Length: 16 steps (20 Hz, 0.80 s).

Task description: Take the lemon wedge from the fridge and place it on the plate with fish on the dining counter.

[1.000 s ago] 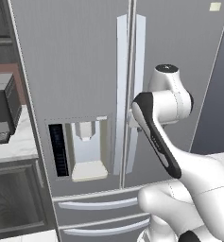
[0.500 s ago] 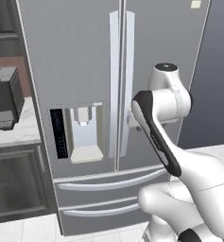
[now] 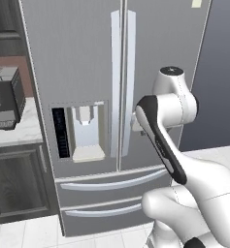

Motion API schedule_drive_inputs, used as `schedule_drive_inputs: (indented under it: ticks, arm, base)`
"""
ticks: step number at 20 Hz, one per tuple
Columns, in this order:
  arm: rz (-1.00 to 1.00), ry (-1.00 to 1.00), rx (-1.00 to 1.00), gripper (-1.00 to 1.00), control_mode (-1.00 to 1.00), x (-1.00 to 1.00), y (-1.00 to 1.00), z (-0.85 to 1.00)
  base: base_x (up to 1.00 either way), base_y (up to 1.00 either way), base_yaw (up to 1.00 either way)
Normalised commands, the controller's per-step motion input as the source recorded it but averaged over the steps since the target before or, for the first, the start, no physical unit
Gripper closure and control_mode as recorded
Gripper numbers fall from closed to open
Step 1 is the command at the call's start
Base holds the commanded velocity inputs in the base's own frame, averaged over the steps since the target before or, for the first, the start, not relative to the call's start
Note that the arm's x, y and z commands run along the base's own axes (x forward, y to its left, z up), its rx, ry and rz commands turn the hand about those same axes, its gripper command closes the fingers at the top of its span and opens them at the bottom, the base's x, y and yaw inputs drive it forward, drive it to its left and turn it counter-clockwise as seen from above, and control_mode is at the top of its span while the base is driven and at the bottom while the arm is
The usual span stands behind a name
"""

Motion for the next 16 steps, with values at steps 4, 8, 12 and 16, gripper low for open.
schedule_drive_inputs:
  ticks: [4, 8, 12, 16]
  arm:
    - [0.00, 0.00, 0.00, -1.00, -1.00, 0.00, -0.02, 0.00]
    - [0.00, -0.01, 0.01, -1.00, -1.00, 0.06, 0.00, 0.06]
    - [0.00, -0.19, 0.01, -1.00, -1.00, 0.40, -0.06, 0.30]
    - [0.09, -0.37, 0.00, -1.00, -1.00, 0.46, 0.00, 0.34]
  base:
    - [0.00, 0.00, 0.00]
    - [0.00, 0.00, 0.00]
    - [0.00, 0.00, 0.00]
    - [0.00, 0.00, 0.00]
